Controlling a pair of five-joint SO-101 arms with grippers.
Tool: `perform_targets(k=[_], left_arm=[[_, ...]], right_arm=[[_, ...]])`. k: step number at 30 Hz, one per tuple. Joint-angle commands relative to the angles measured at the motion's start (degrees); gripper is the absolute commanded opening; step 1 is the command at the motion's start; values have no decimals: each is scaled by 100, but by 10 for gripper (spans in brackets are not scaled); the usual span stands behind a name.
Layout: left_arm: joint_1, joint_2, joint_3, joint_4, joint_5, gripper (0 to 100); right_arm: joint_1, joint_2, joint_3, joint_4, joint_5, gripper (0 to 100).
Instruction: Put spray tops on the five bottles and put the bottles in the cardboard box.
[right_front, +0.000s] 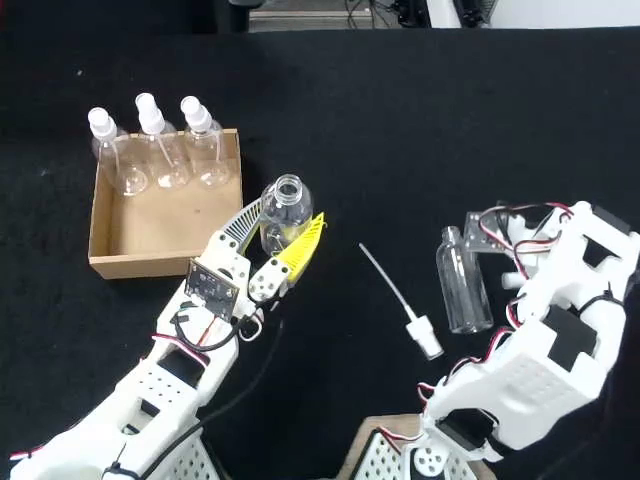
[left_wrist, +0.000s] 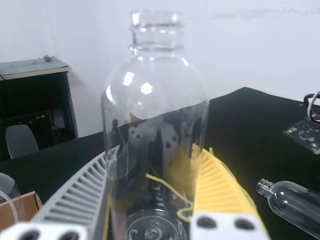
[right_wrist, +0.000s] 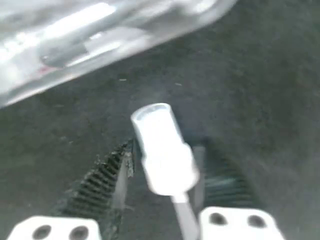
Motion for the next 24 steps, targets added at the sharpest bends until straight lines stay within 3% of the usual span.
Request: perform_targets(k=[1, 9, 12, 16, 21, 24], left_arm=[[31, -53, 154, -132, 44, 30], [22, -53, 154, -132, 53, 30], [40, -53, 154, -132, 53, 30], [40, -53, 154, -132, 53, 30], [22, -53, 154, -132, 53, 30], [13, -53, 154, -132, 44, 30]], right_arm=[[-62, -4, -259, -378, -1240, 38], [-88, -4, -875, -545, -5398, 11], [-26, 13, -1033, -211, -6567, 11], [-35, 22, -1077, 9, -6892, 21], [0, 22, -1042, 62, -6901, 224], [-9, 22, -989, 185, -6875, 247]])
